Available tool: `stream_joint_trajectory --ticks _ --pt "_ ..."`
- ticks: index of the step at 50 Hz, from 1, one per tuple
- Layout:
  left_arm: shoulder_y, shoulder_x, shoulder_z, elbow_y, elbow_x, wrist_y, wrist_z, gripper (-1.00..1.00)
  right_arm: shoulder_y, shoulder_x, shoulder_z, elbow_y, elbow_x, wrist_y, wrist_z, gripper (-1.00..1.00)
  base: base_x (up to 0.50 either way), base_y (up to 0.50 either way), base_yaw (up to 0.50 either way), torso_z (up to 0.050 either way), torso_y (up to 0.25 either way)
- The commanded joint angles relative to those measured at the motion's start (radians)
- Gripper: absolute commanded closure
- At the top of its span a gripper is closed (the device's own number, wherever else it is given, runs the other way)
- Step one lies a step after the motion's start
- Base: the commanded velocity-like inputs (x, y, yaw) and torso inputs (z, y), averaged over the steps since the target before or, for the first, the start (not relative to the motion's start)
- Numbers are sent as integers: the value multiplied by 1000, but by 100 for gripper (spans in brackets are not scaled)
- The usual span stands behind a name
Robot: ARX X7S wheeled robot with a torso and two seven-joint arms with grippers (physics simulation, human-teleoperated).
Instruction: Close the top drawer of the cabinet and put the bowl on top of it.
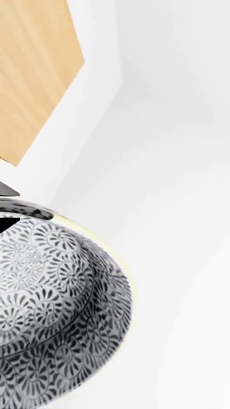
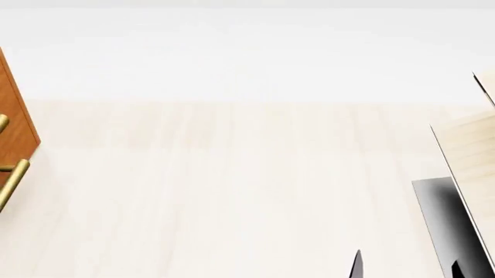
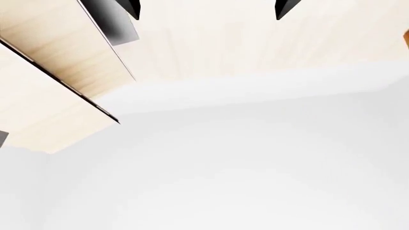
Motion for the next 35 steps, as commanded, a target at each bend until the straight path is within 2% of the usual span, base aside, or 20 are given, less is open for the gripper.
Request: stream_joint_trajectory --ticks 1,35 --pt "42 -18 -37 -4 -10 26 -4 100 4 -4 -5 0 -1 7 2 -100 0 0 0 0 0" --pt "140 -99 -110 17 -18 60 -41 100 56 -26 -16 -5 26 59 5 -100 0 0 0 0 0"
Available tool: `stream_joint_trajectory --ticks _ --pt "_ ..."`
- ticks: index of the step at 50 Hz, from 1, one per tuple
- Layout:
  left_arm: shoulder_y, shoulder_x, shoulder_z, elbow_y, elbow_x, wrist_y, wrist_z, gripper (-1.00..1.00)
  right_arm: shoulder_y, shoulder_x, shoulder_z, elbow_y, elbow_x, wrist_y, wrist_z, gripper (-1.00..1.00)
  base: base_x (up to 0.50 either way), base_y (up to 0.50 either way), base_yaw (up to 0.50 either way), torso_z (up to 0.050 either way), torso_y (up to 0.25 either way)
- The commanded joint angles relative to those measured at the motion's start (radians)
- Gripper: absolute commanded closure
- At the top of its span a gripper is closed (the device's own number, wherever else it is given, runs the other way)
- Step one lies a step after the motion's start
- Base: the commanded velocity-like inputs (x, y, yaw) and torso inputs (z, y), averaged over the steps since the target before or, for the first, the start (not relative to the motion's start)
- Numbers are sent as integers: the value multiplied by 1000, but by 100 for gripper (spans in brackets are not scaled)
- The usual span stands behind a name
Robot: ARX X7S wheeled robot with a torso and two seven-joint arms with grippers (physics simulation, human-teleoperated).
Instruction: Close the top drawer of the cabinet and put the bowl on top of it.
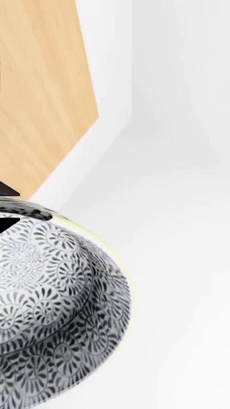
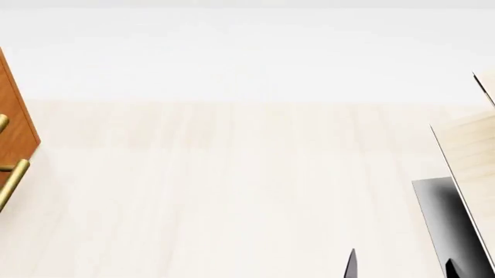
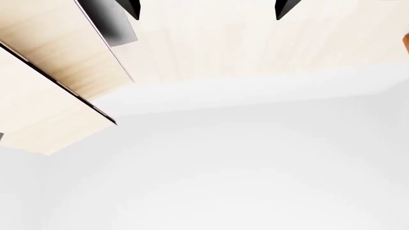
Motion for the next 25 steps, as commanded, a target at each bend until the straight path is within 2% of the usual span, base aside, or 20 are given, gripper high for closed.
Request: stream_joint_trajectory --ticks 1,25 --pt "21 -23 -22 8 -3 19 3 100 17 -4 -3 -5 8 17 3 -100 0 0 0 0 0" --pt "45 -28 -82 -20 21 97 -74 100 10 -7 -7 12 5 5 -6 -100 0 0 0 0 0"
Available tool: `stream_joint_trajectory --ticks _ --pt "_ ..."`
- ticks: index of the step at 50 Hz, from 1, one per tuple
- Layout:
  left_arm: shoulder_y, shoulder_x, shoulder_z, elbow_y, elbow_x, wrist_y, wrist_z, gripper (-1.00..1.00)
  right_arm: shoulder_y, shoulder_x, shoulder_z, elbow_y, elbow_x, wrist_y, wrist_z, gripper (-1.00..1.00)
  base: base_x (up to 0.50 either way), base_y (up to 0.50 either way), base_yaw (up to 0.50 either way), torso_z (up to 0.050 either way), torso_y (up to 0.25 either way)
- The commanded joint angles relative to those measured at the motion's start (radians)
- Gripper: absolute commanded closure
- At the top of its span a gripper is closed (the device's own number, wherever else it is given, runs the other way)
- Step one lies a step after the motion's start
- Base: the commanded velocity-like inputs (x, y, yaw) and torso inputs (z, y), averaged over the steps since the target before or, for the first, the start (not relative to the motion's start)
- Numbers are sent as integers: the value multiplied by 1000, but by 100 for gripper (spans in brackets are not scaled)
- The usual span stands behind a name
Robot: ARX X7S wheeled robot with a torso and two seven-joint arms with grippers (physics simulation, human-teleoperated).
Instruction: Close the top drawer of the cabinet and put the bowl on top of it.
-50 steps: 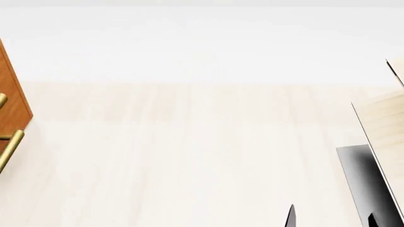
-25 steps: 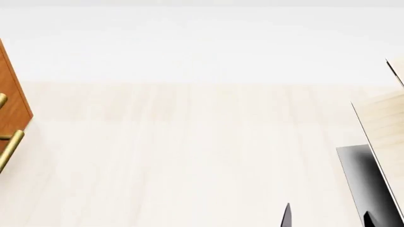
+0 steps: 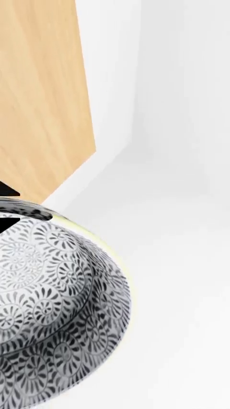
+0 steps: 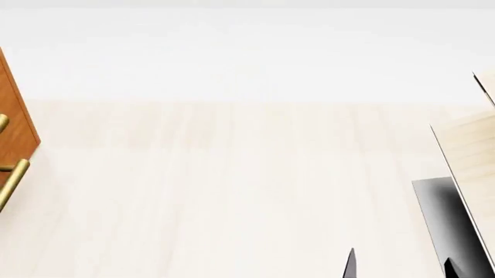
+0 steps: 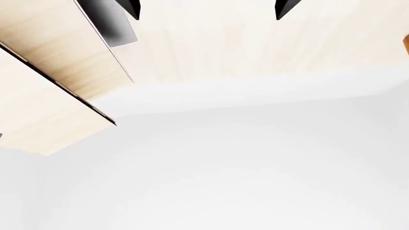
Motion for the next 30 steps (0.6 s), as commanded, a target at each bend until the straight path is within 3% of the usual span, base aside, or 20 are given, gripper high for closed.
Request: stream_joint_trajectory --ticks 1,30 --pt "2 -3 -31 1 3 37 -30 100 0 -3 -3 6 0 -2 -3 -100 0 0 0 0 0" --pt "66 -11 -57 23 37 84 -103 100 10 -12 -11 0 -4 15 2 -100 0 0 0 1 1"
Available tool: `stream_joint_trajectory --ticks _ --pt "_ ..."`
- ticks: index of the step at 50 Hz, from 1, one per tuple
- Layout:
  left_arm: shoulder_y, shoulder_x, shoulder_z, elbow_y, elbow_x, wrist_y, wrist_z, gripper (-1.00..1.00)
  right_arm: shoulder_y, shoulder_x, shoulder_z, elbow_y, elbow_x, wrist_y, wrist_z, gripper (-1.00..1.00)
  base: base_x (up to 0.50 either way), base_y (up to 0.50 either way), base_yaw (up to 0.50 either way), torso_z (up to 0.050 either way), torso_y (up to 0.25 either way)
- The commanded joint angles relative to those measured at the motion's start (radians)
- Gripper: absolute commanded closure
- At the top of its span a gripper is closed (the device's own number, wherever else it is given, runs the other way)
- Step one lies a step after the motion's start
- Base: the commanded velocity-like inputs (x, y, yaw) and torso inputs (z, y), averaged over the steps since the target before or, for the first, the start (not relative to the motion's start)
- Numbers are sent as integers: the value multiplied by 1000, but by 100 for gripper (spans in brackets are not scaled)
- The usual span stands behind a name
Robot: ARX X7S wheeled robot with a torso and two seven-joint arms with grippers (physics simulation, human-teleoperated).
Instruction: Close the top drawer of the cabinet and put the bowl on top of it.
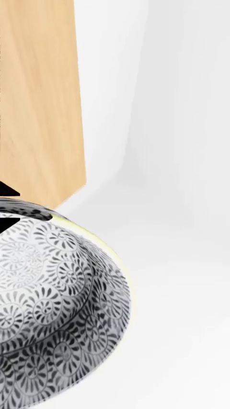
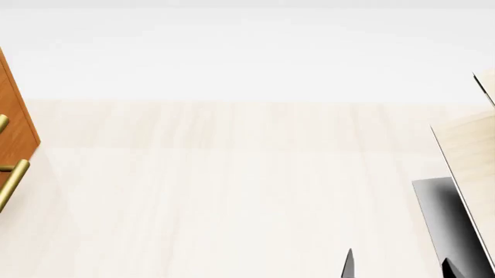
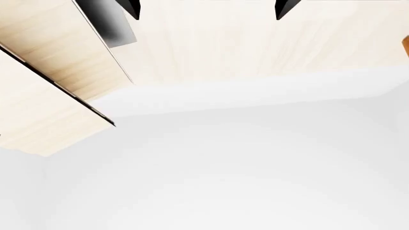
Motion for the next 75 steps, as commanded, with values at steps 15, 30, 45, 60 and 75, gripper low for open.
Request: stream_joint_trajectory --ticks 15,30,45,60,75 --pt "64 5 -26 -24 14 58 6 100 19 -4 -5 -9 8 21 11 -100 0 0 0 0 0" --pt "122 -4 -58 -40 11 86 16 100 16 -5 -7 -7 4 16 12 -100 0 0 0 0 1" --pt "171 1 -63 -83 25 118 50 100 16 -6 -10 -4 3 14 10 -100 0 0 0 0 1" --pt "199 10 -58 -108 46 149 68 100 17 -11 -15 3 1 15 6 -100 0 0 0 0 0" --pt "211 7 -68 -133 47 160 80 100 31 -15 -18 -4 8 30 13 -100 0 0 0 0 1"
